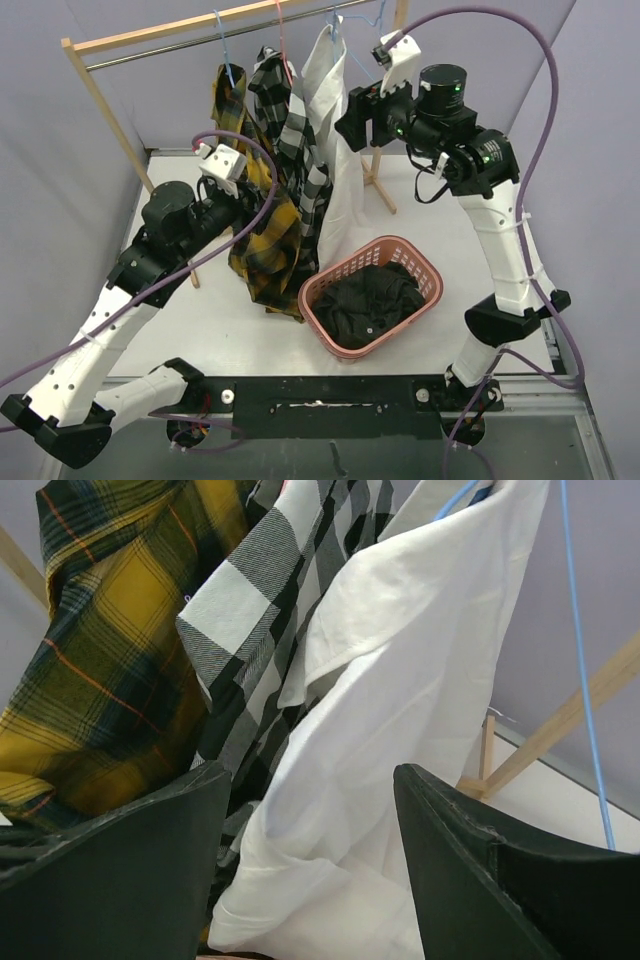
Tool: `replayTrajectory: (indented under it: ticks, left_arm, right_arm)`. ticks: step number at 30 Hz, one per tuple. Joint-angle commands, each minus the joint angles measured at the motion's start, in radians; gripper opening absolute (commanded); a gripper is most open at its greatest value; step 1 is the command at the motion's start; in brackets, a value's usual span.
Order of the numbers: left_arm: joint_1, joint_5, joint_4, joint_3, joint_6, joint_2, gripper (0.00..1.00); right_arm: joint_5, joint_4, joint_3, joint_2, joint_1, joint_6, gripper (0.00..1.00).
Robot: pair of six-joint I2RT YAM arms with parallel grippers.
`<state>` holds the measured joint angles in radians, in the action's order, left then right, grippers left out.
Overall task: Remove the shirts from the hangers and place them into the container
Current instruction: Pick up the hanger from the clothesline.
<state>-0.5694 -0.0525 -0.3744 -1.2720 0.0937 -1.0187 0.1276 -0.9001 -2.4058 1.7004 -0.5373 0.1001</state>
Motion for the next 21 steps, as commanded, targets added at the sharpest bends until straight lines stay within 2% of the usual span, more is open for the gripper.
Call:
replayTrajectory:
  ticks: [1,8,12,18,21]
  left_arm:
    - [0.003,-0.006,0.109,0.028,0.004,0.063,0.59]
    - [0.002,-0.006,0.114,0.046,0.001,0.08,0.59]
    - [0.002,-0.007,0.125,0.061,0.001,0.09,0.59]
    - [0.002,-0.001,0.129,0.07,-0.004,0.093,0.59]
    - [0.002,0.0,0.13,0.075,-0.005,0.098,0.6]
  right_arm:
    - [-0.067,0.034,-0.062,0.022,-0.037,-0.016,0.67]
    - [-0.109,0.059,-0.069,0.075,-0.055,-0.009,0.64]
    - [-0.136,0.101,-0.032,0.093,-0.055,-0.012,0.5]
    - [-0.179,0.121,-0.018,0.111,-0.053,-0.018,0.34]
    - [-0.214,0.115,-0.016,0.114,-0.048,-0.023,0.32]
